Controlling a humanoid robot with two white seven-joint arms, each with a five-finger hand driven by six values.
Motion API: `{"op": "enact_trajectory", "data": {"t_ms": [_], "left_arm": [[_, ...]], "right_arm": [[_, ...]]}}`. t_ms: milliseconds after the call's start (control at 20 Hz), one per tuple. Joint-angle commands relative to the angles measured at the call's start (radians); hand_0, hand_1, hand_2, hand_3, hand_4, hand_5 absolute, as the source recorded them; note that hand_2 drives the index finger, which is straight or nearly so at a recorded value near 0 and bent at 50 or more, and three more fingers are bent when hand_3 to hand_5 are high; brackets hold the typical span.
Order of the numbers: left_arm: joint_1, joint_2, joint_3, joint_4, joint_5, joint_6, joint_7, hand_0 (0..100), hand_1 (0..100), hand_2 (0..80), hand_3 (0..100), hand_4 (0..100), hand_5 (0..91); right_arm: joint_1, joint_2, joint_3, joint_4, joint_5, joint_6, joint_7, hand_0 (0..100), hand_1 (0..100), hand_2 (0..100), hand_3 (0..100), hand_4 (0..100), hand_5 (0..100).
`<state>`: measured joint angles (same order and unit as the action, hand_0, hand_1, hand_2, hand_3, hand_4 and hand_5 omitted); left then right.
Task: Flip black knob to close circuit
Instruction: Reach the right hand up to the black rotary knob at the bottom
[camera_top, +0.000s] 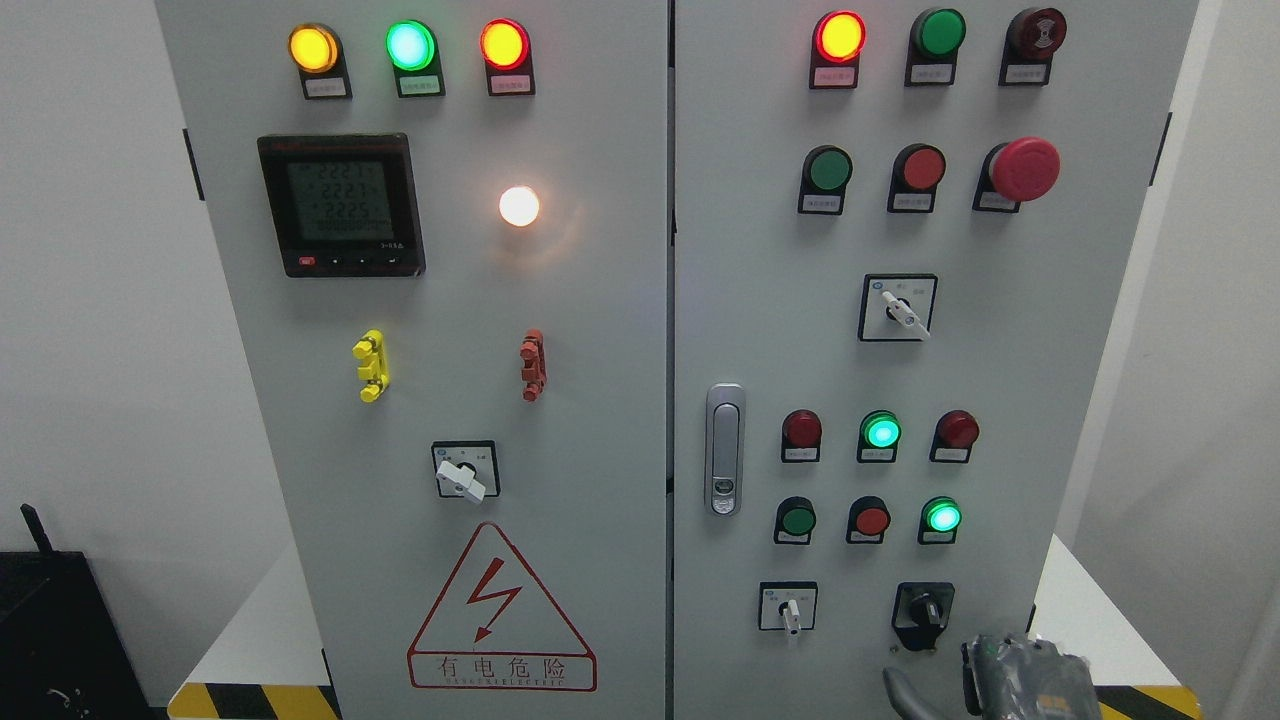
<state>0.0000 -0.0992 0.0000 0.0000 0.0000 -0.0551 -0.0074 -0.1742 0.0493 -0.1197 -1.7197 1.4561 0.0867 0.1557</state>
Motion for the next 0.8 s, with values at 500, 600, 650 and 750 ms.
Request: {"op": "enact_trajectory", "data": {"t_ms": [500, 600, 650, 750], "left_arm": [[0.034, 0.001, 0.011, -0.034, 0.008, 0.000, 0.000, 0, 0, 0.0, 5, 3, 0.0], [0.034, 0.001, 0.011, -0.034, 0.008, 0.000, 0.000, 0, 0, 0.0, 5, 3, 0.0], [0.034, 0.000, 0.011, -0.034, 0.008, 0.000, 0.000, 0, 0, 0.0, 5, 3, 0.0], [0.034, 0.000, 0.011, -0.034, 0.008, 0.000, 0.000, 0, 0, 0.0, 5, 3, 0.0]], "right_arm": [[-0.041, -0.025, -0.008, 0.063, -0.022, 0.028, -0.016, 0, 0, 90, 100, 77, 83], [-0.042, -0.025, -0.008, 0.063, -0.022, 0.030, -0.016, 0, 0, 90, 100, 77, 83], [-0.044, -0.025, -0.006, 0.063, -0.022, 0.030, -0.016, 0, 0, 90, 100, 77, 83], [-0.050, -0.023, -0.006, 0.066, -0.022, 0.031, -0.016, 0, 0, 90, 100, 77, 83]]}}
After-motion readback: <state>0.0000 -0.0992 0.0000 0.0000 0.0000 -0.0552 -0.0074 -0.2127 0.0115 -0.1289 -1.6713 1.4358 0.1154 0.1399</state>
